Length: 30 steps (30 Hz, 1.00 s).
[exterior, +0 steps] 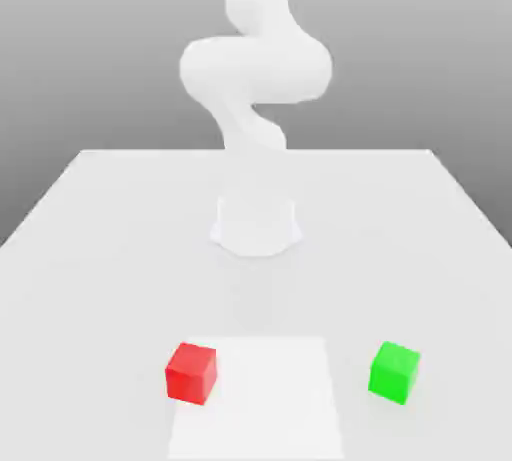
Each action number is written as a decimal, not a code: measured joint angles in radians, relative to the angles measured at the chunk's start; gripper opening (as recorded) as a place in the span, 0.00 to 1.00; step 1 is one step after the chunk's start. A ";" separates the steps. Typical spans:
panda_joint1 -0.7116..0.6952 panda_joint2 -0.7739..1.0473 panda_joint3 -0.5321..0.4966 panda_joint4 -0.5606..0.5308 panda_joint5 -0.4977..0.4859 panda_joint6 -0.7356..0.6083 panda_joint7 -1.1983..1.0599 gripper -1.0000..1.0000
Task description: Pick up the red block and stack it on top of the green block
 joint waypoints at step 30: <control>-0.136 0.977 -0.036 -0.339 0.061 0.601 0.014 0.00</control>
